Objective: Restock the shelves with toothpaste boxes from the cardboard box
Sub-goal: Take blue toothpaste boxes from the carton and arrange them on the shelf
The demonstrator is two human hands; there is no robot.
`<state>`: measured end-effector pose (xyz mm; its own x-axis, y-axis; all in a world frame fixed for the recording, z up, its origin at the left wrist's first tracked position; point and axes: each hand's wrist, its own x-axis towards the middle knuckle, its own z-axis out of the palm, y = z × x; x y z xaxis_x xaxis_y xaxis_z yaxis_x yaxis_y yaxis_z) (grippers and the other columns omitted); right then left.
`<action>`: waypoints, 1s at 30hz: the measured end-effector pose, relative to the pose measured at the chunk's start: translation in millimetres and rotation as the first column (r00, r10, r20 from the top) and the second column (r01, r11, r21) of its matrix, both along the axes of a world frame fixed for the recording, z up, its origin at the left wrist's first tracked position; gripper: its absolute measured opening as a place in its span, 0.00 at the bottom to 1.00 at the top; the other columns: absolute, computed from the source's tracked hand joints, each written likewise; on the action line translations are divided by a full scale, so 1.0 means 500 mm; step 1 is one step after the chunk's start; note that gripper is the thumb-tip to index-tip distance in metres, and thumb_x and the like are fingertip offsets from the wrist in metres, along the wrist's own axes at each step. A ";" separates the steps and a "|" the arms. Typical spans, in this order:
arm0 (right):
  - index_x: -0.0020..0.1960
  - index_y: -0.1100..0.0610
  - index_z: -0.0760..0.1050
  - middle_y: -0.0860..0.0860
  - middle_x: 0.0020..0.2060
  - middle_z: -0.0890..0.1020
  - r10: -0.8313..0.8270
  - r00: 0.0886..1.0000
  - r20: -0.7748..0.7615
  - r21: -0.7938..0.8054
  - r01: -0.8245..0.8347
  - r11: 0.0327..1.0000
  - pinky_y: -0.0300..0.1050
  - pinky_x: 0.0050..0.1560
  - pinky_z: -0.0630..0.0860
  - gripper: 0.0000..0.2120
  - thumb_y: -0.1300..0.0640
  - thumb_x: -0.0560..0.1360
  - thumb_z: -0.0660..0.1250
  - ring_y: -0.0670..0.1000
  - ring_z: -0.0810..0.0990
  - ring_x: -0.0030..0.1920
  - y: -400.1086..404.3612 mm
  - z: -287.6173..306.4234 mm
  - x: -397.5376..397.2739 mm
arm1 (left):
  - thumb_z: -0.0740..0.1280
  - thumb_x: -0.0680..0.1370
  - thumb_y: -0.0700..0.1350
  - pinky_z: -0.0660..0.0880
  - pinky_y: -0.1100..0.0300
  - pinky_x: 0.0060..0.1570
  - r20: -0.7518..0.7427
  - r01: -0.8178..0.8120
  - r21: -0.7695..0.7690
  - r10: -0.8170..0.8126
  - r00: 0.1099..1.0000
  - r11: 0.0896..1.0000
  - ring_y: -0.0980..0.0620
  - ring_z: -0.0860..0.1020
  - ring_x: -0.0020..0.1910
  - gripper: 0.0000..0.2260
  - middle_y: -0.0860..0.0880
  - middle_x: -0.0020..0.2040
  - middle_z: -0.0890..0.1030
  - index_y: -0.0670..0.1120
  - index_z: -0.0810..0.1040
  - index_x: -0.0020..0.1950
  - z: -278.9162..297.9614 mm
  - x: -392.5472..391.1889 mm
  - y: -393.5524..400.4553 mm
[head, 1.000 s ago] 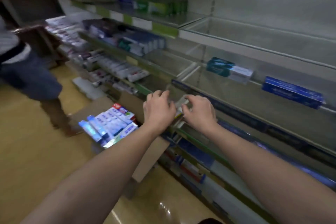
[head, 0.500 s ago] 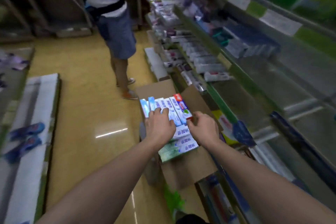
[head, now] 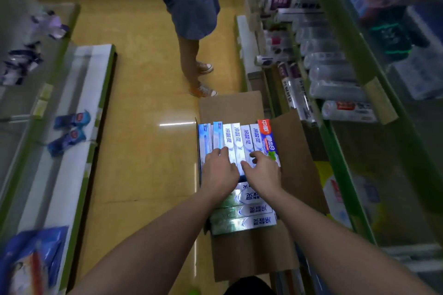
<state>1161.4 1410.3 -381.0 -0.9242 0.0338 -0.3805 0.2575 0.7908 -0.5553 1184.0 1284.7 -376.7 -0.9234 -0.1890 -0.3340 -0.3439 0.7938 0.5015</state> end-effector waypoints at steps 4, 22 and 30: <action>0.67 0.54 0.75 0.54 0.57 0.83 0.033 0.998 0.062 -0.032 -0.031 0.999 0.46 0.54 0.73 0.21 0.47 0.77 0.67 0.55 0.80 0.57 -0.021 -0.051 -0.034 | 0.64 0.79 0.41 0.67 0.52 0.64 0.042 -0.102 -0.001 0.102 0.994 0.995 0.41 0.70 0.66 0.20 0.40 0.66 0.75 0.39 0.71 0.71 -0.045 -0.029 -0.013; 0.68 0.56 0.70 0.55 0.57 0.81 0.059 0.961 0.271 -0.120 -0.027 0.992 0.48 0.54 0.74 0.28 0.40 0.75 0.67 0.57 0.78 0.59 -0.121 -0.170 -0.131 | 0.65 0.78 0.38 0.74 0.58 0.46 0.158 -0.499 0.076 0.484 0.861 0.863 0.43 0.80 0.56 0.12 0.43 0.59 0.81 0.42 0.75 0.62 -0.096 -0.125 -0.088; 0.64 0.58 0.72 0.55 0.56 0.80 0.051 0.960 0.274 -0.149 -0.010 0.989 0.47 0.51 0.73 0.30 0.38 0.72 0.70 0.57 0.78 0.58 -0.143 -0.182 -0.164 | 0.69 0.78 0.43 0.71 0.58 0.44 0.210 -0.428 -0.014 0.421 0.882 0.904 0.43 0.80 0.55 0.14 0.44 0.58 0.81 0.43 0.75 0.62 -0.124 -0.126 -0.095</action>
<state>1079.2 1338.6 -472.0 -0.7821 -0.0675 -0.6195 0.3937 0.7171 -0.5751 1121.2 1237.1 -438.5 -0.6686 -0.5337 -0.5179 -0.7413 0.5337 0.4070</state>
